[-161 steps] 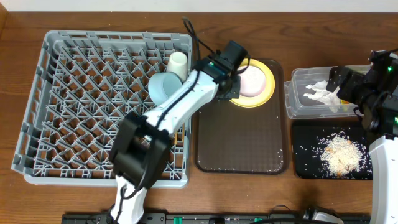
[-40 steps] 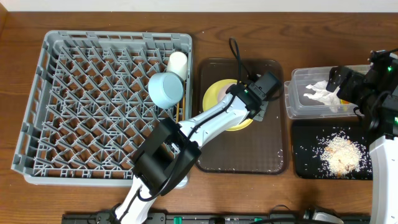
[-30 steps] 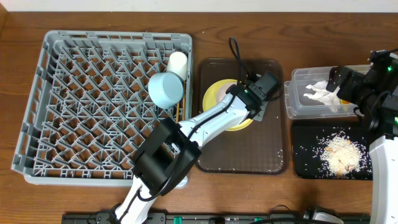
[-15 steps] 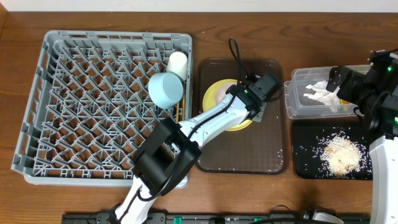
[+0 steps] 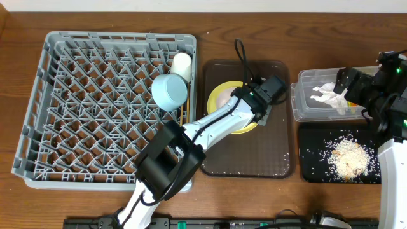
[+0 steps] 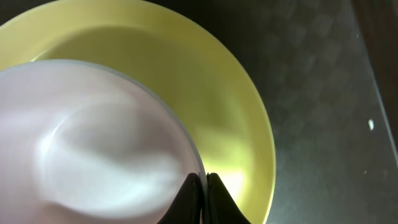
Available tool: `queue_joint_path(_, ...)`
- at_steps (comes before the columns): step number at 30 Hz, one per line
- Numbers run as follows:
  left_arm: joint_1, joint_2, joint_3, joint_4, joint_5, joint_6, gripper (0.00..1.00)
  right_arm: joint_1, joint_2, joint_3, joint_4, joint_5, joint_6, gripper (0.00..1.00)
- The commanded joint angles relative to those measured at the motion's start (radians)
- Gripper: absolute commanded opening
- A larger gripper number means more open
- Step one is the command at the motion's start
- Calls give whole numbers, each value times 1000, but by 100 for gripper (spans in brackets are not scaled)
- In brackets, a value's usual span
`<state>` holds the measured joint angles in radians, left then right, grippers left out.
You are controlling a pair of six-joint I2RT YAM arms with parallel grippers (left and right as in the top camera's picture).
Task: Sort waste into correct bins and load items into the dishwasher rack
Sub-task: 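Carry the pink bowl into the rack and set it down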
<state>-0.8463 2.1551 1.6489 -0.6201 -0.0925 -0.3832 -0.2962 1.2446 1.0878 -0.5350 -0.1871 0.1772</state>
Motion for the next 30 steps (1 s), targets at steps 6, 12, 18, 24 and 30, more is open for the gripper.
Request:
queue_joint_path(6,31,-265,47,-161,107,24,6,-4,-3,17,-1,-5,-10,99)
queue_joint_path(12,156,-545,47,-294,341,-41,6,-4,-3,17,-1,-5,-10,99)
queue_joint_path(18,453,-675,36,-423,821,0,6,-4,-3,17,-1,-5,-10,99)
queue_joint_path(24,685,-666,-80,-445,1278,128,6,-4,-3,17,-1,-5,-10,99)
queue_joint_path(30,848,-666,-303,-384,1483,219,6,-4,-3,17,-1,-5,-10,99)
